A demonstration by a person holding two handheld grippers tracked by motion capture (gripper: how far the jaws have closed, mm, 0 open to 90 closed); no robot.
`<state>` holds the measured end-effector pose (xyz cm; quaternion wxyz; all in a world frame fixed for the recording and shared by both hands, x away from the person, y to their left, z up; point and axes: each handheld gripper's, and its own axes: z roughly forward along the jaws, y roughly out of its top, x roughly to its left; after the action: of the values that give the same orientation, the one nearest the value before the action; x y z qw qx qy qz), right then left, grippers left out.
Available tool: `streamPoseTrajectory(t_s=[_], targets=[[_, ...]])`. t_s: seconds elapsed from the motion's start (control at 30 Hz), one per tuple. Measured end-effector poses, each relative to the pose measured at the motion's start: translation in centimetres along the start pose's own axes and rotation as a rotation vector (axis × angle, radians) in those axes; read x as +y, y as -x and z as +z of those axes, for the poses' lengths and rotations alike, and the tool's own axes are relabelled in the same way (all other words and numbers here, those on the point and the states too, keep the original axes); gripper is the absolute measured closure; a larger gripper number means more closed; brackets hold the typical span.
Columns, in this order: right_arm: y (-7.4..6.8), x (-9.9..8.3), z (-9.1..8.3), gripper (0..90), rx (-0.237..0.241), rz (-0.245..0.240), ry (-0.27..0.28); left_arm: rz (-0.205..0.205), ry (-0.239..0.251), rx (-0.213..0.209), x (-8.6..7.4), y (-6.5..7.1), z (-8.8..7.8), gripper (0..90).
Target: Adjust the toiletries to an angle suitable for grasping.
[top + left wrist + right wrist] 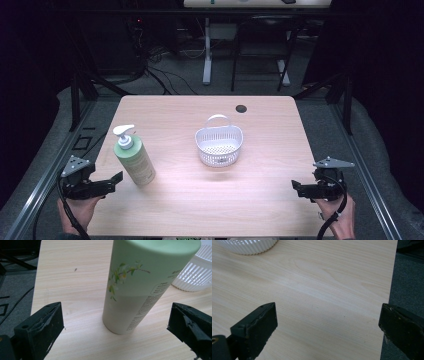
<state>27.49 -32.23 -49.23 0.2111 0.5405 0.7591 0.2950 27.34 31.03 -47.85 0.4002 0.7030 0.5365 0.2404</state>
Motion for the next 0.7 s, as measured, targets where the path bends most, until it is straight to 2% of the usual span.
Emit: streamPoseTrajectory(t_s=[0.1,0.33,0.7], targets=[[-0.1,0.1,0.2,1.5,0.0,-0.006,-0.008,0.006,0.004,0.006,0.1,0.1,-0.1,0.0],[-0.1,0.3,0.4,1.6,0.011,-0.025,-0.012,0.024,0.006,-0.037,0.5,0.4,0.0,0.0],[-0.1,0.4,0.7,2.2,0.026,-0.031,-0.019,0.047,0.004,-0.073,1.3,0.6,0.1,0.0]])
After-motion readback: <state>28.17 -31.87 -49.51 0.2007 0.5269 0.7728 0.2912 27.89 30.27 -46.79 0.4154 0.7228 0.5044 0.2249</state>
